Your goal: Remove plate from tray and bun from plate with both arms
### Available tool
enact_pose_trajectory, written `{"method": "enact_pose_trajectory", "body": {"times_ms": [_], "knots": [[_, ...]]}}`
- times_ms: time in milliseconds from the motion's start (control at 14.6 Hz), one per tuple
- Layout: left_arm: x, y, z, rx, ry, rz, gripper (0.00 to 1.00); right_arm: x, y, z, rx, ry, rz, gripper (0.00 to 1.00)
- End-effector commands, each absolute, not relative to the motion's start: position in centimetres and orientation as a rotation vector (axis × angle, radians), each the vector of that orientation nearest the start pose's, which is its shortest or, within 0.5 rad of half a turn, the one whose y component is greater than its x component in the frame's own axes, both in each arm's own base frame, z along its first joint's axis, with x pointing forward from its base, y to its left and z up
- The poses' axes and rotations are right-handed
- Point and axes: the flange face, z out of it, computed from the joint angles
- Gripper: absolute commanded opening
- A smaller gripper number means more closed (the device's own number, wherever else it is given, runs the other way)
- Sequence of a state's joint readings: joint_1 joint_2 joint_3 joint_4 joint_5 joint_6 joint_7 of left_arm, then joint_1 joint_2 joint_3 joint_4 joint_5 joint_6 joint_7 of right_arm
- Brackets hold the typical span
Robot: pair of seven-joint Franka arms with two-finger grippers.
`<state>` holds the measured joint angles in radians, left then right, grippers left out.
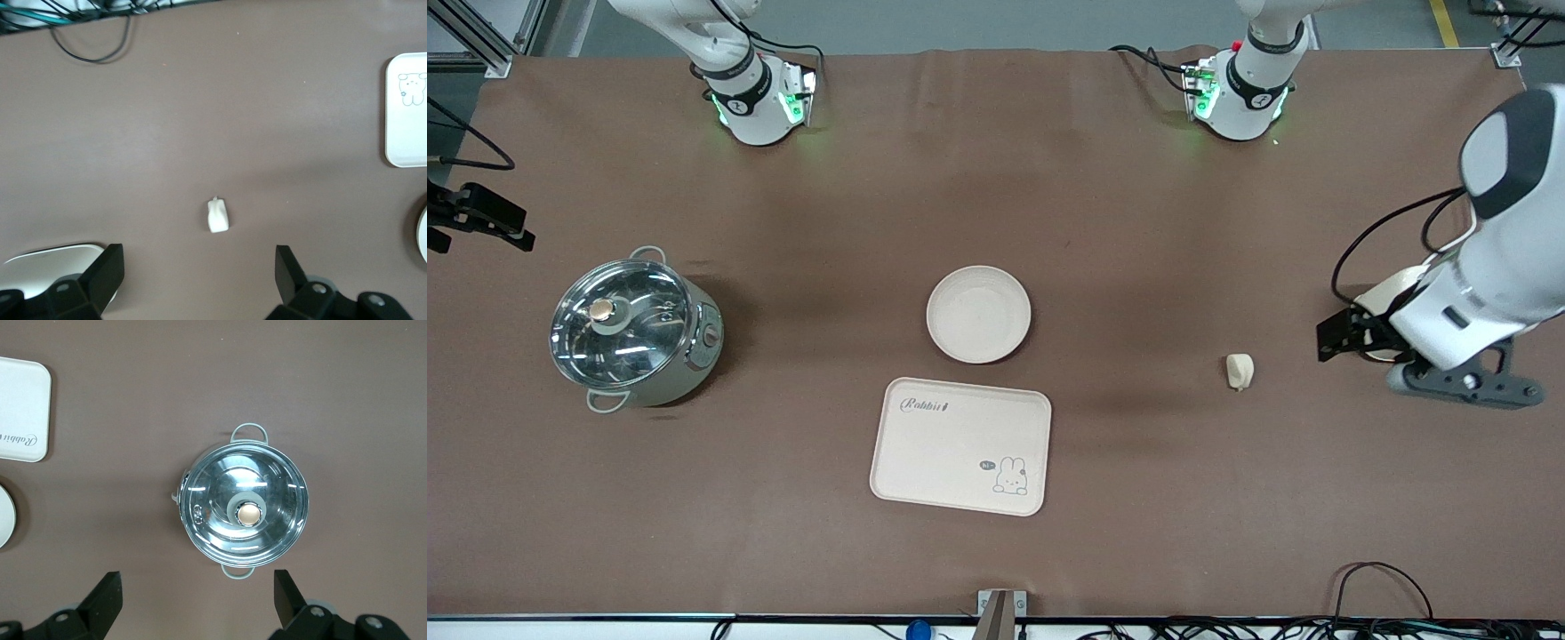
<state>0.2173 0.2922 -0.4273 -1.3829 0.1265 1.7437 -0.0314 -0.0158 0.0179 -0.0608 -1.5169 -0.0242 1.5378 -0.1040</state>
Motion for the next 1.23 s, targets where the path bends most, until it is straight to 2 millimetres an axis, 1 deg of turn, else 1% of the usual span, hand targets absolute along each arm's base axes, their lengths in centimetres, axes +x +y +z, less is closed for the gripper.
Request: {"method": "enact_pose_trajectory", "body": {"times_ms": [0,68,137,205,274,342,411,479,616,684,821,889,958,1163], "knots": [[59.9,-7.8,63.3,-3.062,0.258,-0.167,1.0,55.0,-4.8,64.2,-3.183,-0.056,-0.006,1.0],[58.4,-7.6,64.9,-3.071,0.232,-0.166,1.0,55.0,-4.8,64.2,-3.183,-0.056,-0.006,1.0],[56.7,-7.2,65.3,-3.105,0.186,-0.122,1.0,55.0,-4.7,64.2,-3.183,-0.056,-0.006,1.0],[55.6,-6.2,65.3,-3.126,0.156,-0.107,1.0,55.0,-4.7,64.1,-3.183,-0.056,-0.003,1.0],[54.5,-5.7,65.1,-3.129,0.139,-0.121,1.0,55.0,-4.7,64.2,-3.183,-0.058,-0.006,1.0],[53.5,-5.7,64.3,-3.118,0.144,-0.14,1.0,55.0,-4.7,64.2,-3.183,-0.056,-0.003,1.0],[52.3,-5.8,64.1,-3.113,0.15,-0.181,1.0,55.0,-4.6,64.2,-3.183,-0.058,-0.006,1.0],[51.4,-5.3,63.5,-3.111,0.139,-0.202,1.0,55.0,-4.5,64.2,-3.183,-0.061,-0.008,1.0],[51.2,-5.3,63.4,-3.109,0.139,-0.205,1.0,55.1,-4.6,64.2,-3.183,-0.059,-0.008,1.0],[51.5,-5.5,63.1,-3.11,0.143,-0.191,1.0,55.1,-4.5,64.2,-3.183,-0.061,-0.008,1.0],[52.1,-5.6,63.1,-3.108,0.165,-0.191,1.0,55.1,-4.3,64.3,-3.183,-0.068,-0.013,1.0],[52.3,-5.5,63.8,-3.108,0.158,-0.212,1.0,55.2,-4.3,64.2,-3.183,-0.066,-0.013,1.0],[52.7,-5.6,63.9,-3.109,0.156,-0.217,1.0,55.2,-4.4,64.2,-3.184,-0.066,-0.016,1.0],[53.2,-5.6,64.8,-3.113,0.149,-0.177,1.0,55.2,-4.5,64.2,-3.184,-0.066,-0.013,1.0]]}}
